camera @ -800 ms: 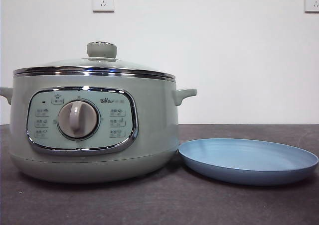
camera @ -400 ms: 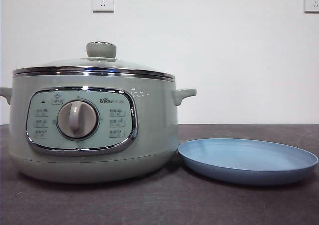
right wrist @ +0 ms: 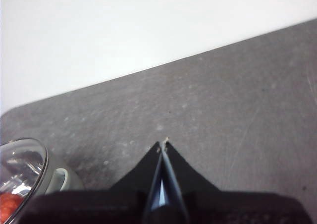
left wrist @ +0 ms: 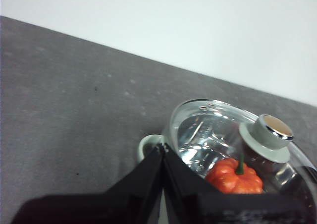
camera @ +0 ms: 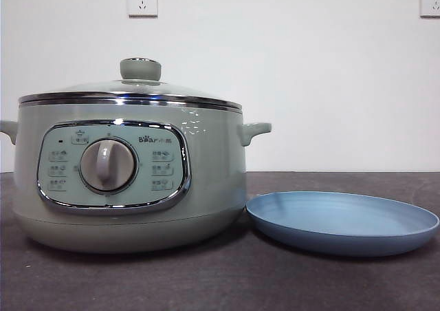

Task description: Take the pumpkin out from the steamer,put the pumpkin in the blue plate,close the lid

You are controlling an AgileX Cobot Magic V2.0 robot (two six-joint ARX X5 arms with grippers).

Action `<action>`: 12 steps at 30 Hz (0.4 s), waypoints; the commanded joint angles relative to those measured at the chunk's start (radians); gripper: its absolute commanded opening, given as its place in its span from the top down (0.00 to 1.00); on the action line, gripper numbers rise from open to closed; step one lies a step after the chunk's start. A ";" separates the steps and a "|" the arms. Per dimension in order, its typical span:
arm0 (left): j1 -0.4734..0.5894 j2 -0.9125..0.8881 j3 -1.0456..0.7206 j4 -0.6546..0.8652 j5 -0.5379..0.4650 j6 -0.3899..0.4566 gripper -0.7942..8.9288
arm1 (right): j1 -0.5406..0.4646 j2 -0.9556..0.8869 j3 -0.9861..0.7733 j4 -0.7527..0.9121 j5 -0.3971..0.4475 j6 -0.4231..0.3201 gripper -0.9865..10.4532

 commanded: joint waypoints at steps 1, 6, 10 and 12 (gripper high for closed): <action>0.003 0.099 0.062 0.004 0.034 0.040 0.93 | 0.000 0.054 0.067 -0.019 -0.005 -0.086 0.93; 0.003 0.267 0.186 0.004 0.154 0.111 0.93 | 0.000 0.164 0.186 -0.096 -0.093 -0.166 0.93; 0.002 0.370 0.275 -0.008 0.261 0.137 0.93 | 0.000 0.246 0.266 -0.164 -0.199 -0.221 0.90; 0.002 0.415 0.312 -0.012 0.310 0.142 0.92 | 0.000 0.283 0.297 -0.191 -0.267 -0.238 0.90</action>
